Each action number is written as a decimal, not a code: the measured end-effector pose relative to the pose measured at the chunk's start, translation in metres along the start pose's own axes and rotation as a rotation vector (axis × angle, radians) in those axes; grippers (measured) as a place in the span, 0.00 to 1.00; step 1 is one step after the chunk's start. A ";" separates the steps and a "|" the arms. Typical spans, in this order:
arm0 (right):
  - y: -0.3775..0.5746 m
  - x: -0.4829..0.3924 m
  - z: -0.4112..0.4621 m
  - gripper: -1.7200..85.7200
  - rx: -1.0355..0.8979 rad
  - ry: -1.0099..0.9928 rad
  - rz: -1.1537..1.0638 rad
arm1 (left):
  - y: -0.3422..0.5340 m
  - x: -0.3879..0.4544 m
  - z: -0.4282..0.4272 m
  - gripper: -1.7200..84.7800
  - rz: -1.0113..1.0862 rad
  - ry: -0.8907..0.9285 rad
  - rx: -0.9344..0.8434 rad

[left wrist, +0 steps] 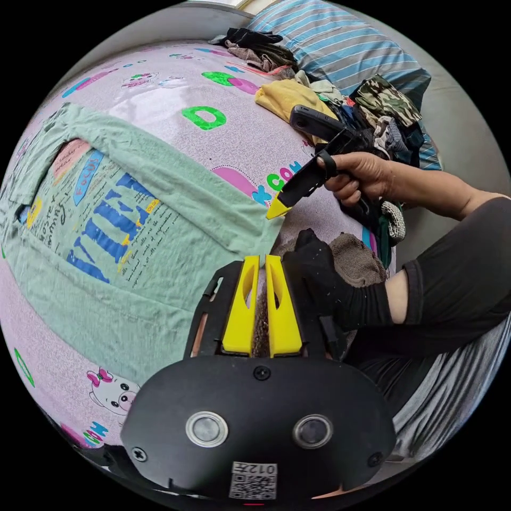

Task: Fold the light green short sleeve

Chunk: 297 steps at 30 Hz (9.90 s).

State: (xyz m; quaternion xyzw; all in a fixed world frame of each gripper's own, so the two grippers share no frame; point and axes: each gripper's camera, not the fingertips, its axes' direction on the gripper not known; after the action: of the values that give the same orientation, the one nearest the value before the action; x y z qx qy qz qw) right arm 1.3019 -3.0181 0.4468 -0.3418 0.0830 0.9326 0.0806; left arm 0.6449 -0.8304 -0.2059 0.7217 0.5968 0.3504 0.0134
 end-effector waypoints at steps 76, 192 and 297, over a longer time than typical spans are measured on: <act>0.337 -0.003 0.336 0.02 0.118 -0.408 -0.478 | 0.357 0.039 -0.215 0.03 -0.513 0.515 0.457; -0.079 -0.100 0.179 0.01 -0.016 0.216 -0.435 | 0.173 -0.042 -0.282 0.03 -0.553 0.081 0.175; -0.040 -0.121 0.219 0.01 0.066 0.390 -0.526 | 0.207 0.008 -0.244 0.03 -0.521 -0.170 0.224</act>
State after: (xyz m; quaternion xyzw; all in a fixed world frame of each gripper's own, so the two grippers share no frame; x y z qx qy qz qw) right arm 1.2643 -2.9449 0.6862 -0.5210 0.0359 0.7937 0.3121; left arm 0.6942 -0.9797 0.0725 0.5680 0.7936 0.2055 0.0731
